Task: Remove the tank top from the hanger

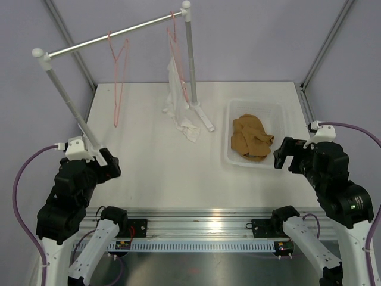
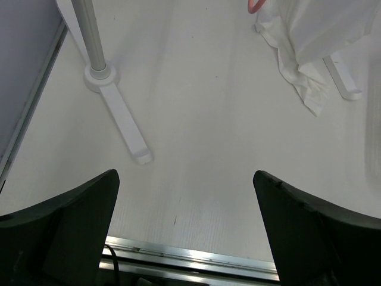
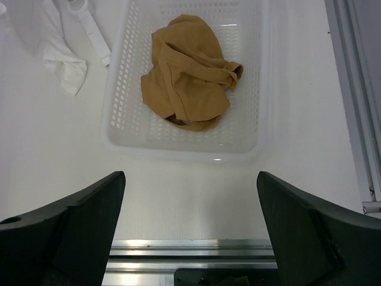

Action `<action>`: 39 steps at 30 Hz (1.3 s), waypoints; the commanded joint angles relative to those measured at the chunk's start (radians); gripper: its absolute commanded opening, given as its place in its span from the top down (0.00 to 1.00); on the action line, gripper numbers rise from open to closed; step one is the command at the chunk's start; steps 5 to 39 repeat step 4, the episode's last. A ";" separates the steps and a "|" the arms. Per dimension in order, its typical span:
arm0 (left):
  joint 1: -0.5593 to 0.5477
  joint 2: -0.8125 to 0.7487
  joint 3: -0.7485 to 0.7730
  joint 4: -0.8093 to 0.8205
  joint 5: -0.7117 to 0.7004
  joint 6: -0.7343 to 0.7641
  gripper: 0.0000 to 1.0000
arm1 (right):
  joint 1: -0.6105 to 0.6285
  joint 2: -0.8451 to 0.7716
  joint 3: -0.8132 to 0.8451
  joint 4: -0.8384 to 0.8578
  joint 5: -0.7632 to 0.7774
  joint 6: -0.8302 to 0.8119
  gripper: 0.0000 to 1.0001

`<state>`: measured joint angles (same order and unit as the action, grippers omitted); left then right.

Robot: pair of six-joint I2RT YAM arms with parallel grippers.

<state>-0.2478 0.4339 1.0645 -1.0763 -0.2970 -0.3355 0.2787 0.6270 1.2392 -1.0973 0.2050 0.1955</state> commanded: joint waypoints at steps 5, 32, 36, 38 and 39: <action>-0.005 0.002 -0.003 0.045 0.022 0.024 0.01 | 0.002 0.017 0.005 0.039 0.030 0.002 0.00; -0.005 0.002 -0.003 0.045 0.022 0.024 0.01 | 0.002 0.017 0.005 0.039 0.030 0.002 0.00; -0.005 0.002 -0.003 0.045 0.022 0.024 0.01 | 0.002 0.017 0.005 0.039 0.030 0.002 0.00; -0.005 0.002 -0.003 0.045 0.022 0.024 0.01 | 0.002 0.017 0.005 0.039 0.030 0.002 0.00; -0.005 0.002 -0.003 0.045 0.022 0.024 0.01 | 0.002 0.017 0.005 0.039 0.030 0.002 0.00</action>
